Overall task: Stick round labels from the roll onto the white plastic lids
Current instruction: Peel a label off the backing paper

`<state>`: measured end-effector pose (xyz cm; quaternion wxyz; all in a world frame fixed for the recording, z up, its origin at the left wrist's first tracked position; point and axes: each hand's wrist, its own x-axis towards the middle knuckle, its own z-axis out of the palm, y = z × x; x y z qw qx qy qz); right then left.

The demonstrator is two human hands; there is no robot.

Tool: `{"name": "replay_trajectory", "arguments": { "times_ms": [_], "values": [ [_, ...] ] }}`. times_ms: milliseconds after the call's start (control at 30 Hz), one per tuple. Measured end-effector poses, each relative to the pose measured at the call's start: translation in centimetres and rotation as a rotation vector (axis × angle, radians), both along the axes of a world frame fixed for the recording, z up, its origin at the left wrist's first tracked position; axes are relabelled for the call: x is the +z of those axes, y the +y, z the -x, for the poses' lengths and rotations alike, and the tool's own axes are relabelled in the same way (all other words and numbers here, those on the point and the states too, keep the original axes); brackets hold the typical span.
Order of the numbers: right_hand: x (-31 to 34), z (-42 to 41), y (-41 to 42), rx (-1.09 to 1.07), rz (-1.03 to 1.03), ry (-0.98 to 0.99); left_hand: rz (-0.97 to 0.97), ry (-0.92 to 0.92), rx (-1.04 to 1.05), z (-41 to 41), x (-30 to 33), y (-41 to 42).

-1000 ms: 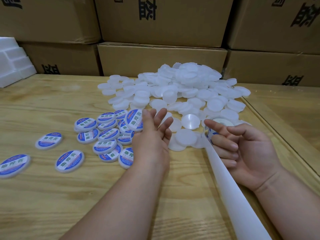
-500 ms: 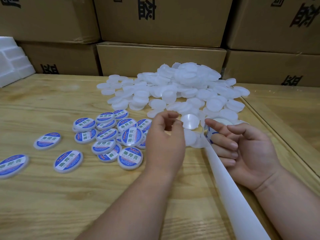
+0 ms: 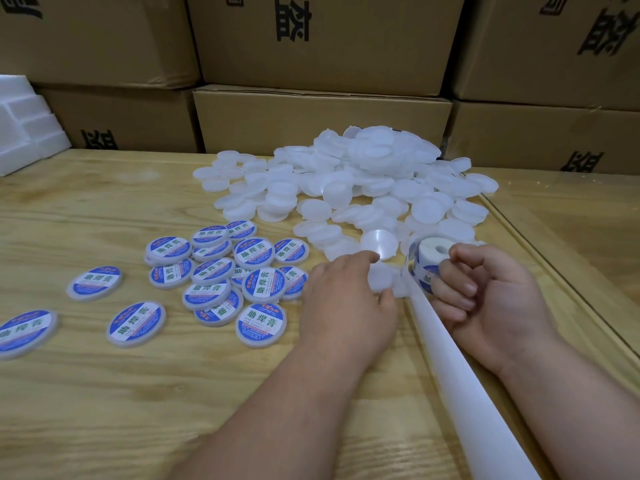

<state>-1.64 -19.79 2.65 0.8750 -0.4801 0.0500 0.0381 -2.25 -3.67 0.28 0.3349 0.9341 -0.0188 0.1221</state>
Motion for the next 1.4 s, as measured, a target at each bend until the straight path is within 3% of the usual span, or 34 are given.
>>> {"name": "replay_trajectory", "arguments": {
  "times_ms": [267, 467, 733, 1033, 1233, 1400],
  "values": [
    [-1.1, 0.7, 1.3, -0.295, 0.741, -0.217, 0.101, -0.056, -0.092, -0.1, -0.3, 0.0],
    [-1.4, 0.8, 1.4, -0.255, 0.956, -0.304, 0.219, -0.034, -0.151, -0.4, -0.5, 0.1],
    [-0.9, 1.1, 1.6, -0.077, 1.032, -0.273, 0.313, -0.037, -0.122, -0.2, 0.1, 0.1],
    [-1.0, 1.1, 1.2, -0.01, 1.061, -0.298, 0.58, -0.077, -0.021, -0.2, 0.7, 0.2],
    [-0.4, 1.4, 1.3, -0.019, 0.954, -0.302, 0.764, -0.242, 0.047, -0.1, 1.0, 0.3],
    [-0.2, 1.7, 1.4, 0.005, 0.886, -0.344, 0.694, -0.357, 0.02, 0.0, 1.0, 0.2]
  ]
}}
